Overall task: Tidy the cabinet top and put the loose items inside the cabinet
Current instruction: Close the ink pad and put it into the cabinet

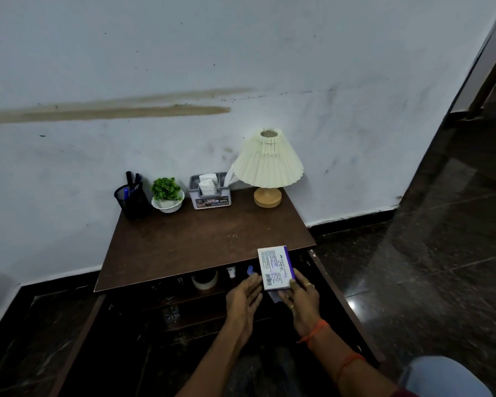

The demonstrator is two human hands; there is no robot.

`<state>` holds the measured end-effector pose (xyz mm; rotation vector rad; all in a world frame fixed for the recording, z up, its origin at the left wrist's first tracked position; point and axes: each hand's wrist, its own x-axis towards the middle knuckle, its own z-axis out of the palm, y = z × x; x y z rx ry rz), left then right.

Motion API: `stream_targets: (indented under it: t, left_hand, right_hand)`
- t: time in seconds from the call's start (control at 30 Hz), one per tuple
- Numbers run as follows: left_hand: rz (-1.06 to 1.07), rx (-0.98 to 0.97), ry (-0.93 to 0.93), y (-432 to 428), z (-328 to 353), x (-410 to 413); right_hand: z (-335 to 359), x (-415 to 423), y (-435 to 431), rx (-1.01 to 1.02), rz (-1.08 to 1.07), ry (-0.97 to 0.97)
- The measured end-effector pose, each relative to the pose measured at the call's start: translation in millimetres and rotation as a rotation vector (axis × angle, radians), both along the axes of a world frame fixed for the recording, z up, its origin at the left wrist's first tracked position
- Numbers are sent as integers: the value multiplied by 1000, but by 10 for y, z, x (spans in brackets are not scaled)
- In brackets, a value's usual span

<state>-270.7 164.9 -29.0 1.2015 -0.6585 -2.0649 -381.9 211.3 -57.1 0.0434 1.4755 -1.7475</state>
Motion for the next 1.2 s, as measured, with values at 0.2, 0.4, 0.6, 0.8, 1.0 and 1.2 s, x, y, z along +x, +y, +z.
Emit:
stream_targets:
  t: [0.2,0.4,0.6,0.8,1.0,1.2]
  left_hand:
    - [24,17,-38,208,-236,11]
    - [-12,49,-51,227,-363,17]
    - [-65,45,-126,47,-567,-78]
    - [-67,45,-188,-277,-862,-273]
    - [-65,77,-204,-621,-1047,-506]
    - [13,123,-180,-864,-1198,-725]
  right_hand:
    - [-132,151,307,-62,-57,-81]
    - [-252,131,325,-30,-54,-107]
    - [-425,5,109,41,-23,-99]
    - [-747,-158,-258,144,-35,-137]
    - [-992,-378,-620,158,-53,-157]
    - [-1152,-554,-976,214,-93,-160]
